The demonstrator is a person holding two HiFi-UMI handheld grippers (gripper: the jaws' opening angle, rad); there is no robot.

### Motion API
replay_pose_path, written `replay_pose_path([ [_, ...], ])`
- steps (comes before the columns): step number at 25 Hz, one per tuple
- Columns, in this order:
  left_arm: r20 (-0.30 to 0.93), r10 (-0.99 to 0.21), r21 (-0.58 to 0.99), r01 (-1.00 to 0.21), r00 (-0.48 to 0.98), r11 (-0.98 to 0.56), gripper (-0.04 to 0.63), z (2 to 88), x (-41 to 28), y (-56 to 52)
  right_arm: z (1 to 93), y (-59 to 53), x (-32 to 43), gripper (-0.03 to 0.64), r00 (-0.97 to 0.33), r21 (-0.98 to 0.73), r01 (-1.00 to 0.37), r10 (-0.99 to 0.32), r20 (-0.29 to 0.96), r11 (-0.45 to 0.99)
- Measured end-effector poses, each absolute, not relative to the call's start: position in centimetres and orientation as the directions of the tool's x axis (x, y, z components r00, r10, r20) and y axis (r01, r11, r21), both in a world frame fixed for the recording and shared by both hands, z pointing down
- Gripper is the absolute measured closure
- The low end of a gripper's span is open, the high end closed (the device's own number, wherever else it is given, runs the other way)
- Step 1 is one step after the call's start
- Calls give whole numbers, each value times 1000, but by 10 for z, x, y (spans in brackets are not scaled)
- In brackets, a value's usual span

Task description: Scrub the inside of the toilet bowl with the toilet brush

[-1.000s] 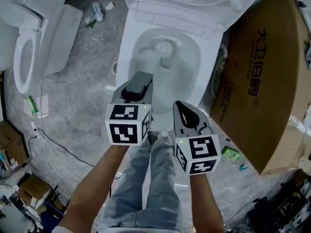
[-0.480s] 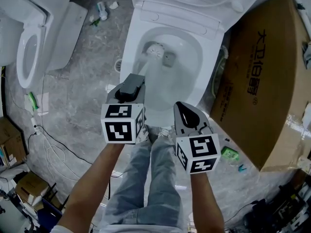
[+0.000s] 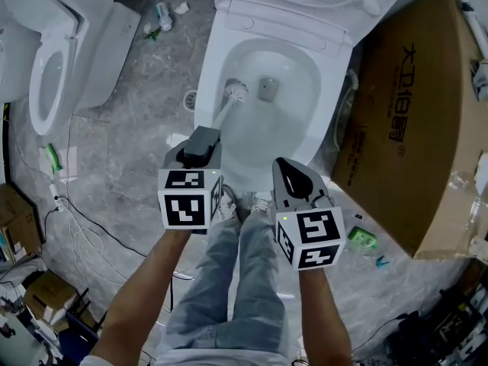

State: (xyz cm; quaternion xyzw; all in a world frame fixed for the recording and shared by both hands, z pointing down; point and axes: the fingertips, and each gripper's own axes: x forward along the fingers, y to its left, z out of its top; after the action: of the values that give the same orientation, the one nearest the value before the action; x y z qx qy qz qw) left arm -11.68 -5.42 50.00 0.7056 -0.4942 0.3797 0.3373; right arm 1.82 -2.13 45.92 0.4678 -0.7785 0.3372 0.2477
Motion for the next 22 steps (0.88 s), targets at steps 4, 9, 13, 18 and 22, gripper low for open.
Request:
replay_pose_path([
  [4,884,-409,99,-946,226,-309,439,498,-119,-39,454,-15,15,618,-432,-289,-899,-567,701,328],
  [9,903,-362,104,-936,230,-335,439,495,-120,-19,451,-8,12,618,-417,-281,-907,-574,705,314],
  [13,915,-325,113,-927,237,-358,439,493,-118,-2,447,-3,11,618,-410,-278,-910,-578,705,307],
  [18,923,-286,138,-916,257,-378,439,487,-117,22,441,0,11,618,-391,-272,-920,-593,704,284],
  [22,926,-261,160,-908,274,-389,439,482,-114,41,439,4,11,618,-381,-271,-924,-599,704,269],
])
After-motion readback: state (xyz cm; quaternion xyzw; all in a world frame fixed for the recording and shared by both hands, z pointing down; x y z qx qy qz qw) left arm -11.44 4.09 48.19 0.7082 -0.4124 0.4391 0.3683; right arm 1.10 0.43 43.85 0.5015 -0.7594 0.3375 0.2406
